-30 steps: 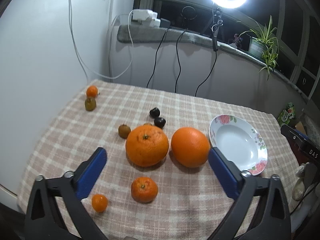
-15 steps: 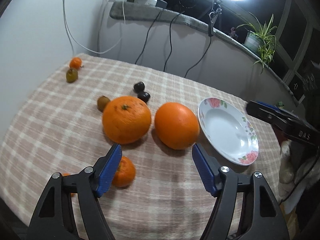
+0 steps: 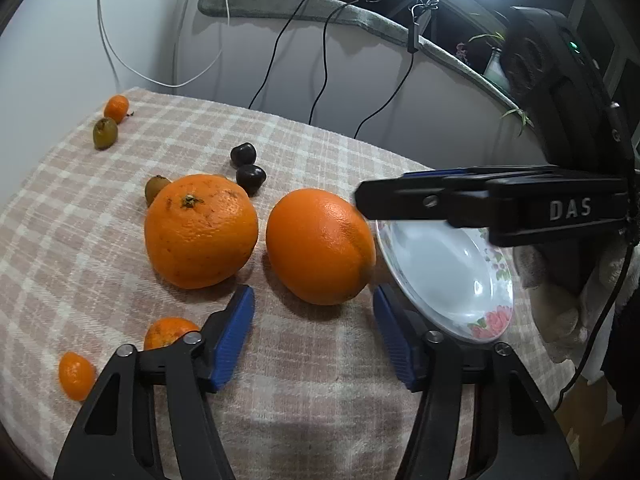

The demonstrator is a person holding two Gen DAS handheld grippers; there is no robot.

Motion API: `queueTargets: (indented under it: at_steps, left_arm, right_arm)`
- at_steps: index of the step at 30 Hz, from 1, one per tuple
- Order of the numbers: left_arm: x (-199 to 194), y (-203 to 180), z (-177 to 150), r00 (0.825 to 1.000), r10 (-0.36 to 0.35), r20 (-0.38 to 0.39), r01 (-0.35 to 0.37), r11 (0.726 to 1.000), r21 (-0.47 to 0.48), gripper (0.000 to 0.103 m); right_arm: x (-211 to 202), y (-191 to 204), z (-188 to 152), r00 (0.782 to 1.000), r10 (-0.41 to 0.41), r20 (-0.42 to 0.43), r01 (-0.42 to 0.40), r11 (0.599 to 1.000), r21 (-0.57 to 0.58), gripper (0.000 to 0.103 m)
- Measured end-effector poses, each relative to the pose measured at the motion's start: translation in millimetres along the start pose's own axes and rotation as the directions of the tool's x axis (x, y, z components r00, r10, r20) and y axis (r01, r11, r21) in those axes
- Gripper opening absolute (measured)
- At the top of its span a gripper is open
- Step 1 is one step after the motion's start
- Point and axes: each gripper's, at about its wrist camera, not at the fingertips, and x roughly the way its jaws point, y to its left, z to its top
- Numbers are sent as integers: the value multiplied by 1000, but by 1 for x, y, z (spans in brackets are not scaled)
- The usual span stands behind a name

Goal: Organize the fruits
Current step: 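Move the right gripper to the smooth large orange and close on it, then carry the large orange with the right gripper over the white plate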

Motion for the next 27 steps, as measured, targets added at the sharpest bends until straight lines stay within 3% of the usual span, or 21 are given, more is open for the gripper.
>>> queueTargets:
  at_steps: [4, 14, 22, 27]
  left_arm:
    - [6, 1, 1, 1000, -18, -15, 18, 1000, -19, 54]
    - [15, 4, 7, 999, -45, -15, 44, 997, -61, 52]
    - [14, 6, 5, 999, -42, -25, 40, 997, -64, 52]
    - [15, 5, 6, 999, -29, -26, 27, 998, -54, 59]
  right_arm:
    - [15, 1, 7, 997, 53, -61, -53, 999, -4, 74]
    - [37, 3, 20, 977, 147, -153, -147, 989, 9, 70]
    - [45, 3, 21, 966, 185, -183, -183, 983, 26, 67]
    - [44, 3, 21, 965, 185, -185, -183, 983, 32, 67]
